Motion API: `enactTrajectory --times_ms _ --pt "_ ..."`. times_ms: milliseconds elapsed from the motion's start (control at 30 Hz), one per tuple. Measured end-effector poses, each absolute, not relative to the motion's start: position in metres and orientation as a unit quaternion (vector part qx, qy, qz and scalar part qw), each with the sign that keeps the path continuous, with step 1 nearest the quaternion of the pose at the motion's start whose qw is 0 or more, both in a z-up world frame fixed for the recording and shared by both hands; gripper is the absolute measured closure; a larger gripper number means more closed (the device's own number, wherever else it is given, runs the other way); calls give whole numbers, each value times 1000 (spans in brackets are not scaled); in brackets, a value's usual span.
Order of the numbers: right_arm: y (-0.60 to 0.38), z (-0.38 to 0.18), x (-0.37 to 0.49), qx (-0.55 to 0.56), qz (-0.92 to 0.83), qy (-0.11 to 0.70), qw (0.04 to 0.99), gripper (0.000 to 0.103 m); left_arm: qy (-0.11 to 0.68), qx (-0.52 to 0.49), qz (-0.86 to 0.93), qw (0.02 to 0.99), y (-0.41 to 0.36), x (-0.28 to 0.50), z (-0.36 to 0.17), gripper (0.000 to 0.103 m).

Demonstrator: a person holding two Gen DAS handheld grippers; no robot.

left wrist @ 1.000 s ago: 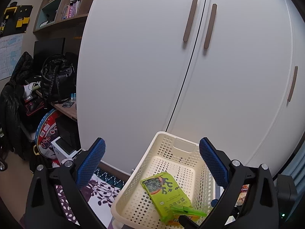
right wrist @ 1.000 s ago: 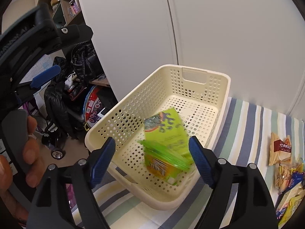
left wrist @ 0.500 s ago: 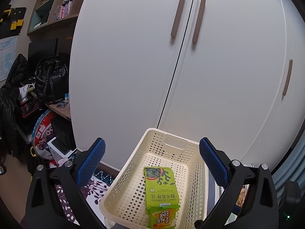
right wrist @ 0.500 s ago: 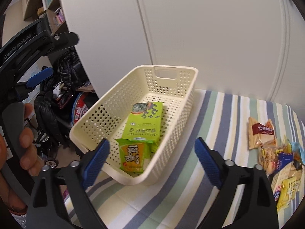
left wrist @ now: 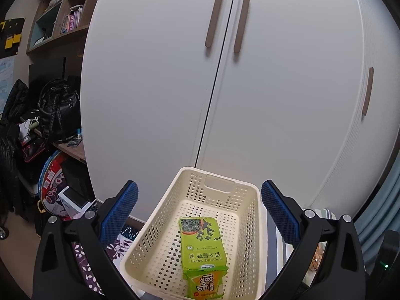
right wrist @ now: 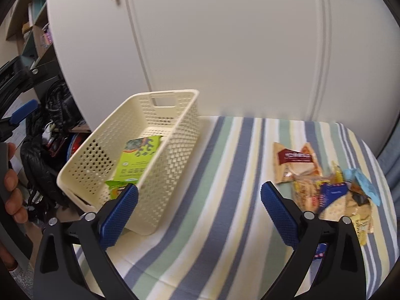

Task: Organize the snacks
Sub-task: 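Carry the green-yellow snack pack into the basket and release it with the right tool, then grasp the light blue packet with the right tool and lift it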

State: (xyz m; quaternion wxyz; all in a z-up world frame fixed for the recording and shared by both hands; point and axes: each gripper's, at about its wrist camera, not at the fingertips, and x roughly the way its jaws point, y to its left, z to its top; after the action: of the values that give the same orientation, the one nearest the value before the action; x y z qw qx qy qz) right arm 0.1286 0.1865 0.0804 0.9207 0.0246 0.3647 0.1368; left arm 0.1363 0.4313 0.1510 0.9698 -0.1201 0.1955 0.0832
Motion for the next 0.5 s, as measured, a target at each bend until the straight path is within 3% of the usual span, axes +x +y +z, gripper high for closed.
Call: enactTrajectory --times_ms 500 --pt "65 85 149 53 -9 379 924 5 201 -74 53 975 394 141 152 3"
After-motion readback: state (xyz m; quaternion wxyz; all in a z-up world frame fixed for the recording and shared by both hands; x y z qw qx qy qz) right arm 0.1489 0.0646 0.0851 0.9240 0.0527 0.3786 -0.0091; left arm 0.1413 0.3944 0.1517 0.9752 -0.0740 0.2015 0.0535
